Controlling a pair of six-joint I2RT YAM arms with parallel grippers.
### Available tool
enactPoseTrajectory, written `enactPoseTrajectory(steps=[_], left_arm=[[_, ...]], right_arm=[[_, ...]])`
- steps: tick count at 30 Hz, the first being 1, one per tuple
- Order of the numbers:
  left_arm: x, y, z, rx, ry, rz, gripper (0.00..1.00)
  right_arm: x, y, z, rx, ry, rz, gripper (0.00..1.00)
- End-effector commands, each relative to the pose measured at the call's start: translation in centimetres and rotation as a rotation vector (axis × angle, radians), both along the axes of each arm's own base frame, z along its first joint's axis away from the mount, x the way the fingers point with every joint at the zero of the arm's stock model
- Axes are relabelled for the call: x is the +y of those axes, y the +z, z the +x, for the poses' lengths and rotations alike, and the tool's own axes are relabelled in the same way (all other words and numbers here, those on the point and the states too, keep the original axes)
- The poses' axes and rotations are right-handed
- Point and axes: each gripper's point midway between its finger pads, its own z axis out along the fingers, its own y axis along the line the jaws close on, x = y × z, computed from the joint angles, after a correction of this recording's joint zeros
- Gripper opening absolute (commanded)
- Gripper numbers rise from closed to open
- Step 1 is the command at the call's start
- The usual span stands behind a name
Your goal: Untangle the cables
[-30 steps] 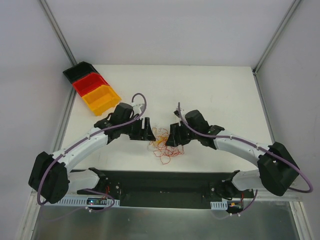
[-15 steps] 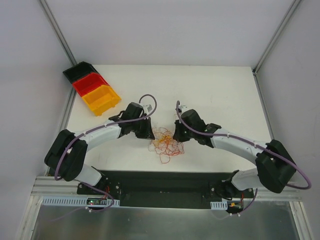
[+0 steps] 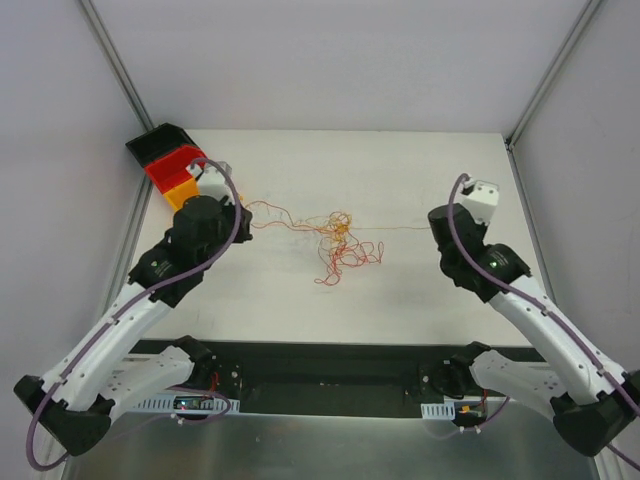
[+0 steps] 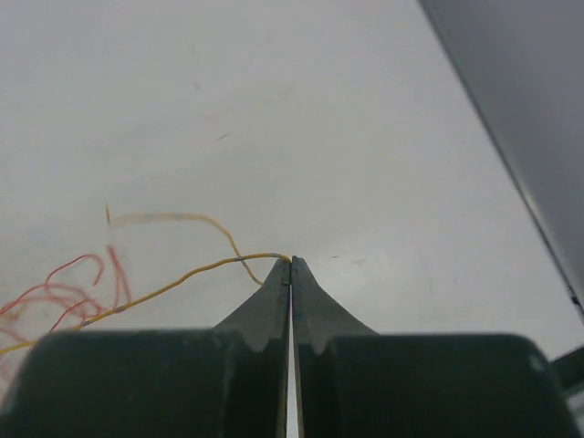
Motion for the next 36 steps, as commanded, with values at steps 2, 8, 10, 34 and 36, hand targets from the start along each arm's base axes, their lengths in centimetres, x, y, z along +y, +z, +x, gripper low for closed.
enactPoseTrajectory(steps=[2,8,10,34,36], left_arm=[[6.7,6.4,-1.0,-0.144,0.204,0.167,0.0],[4.9,7.3,-0.9,-0.019,0.105,0.199,0.0],[6.9,7.9,-0.8,-0.005,0.207,0.253,0.0],[-3.9,4.8,-3.1,0.208,-0.372,-0.281,0.0],[-5.0,5.3,-3.4,0.2,-0.409,-0.307,0.0]], right_arm=[[-9.3,5.1,-3.0,-0.122,-0.286,-0.187,0.01],[-9.6,3.1,-2.1,-0.019,-0.24,-0.138,0.01],[-11.3,4.0,-2.7,-0.038,-0.316,-0.165,0.01],[12.4,-5.6,0.2,0.325,0.646,0.573,0.59],[13.5,-6.8,0.3,0.367,0.645,0.543,0.62]])
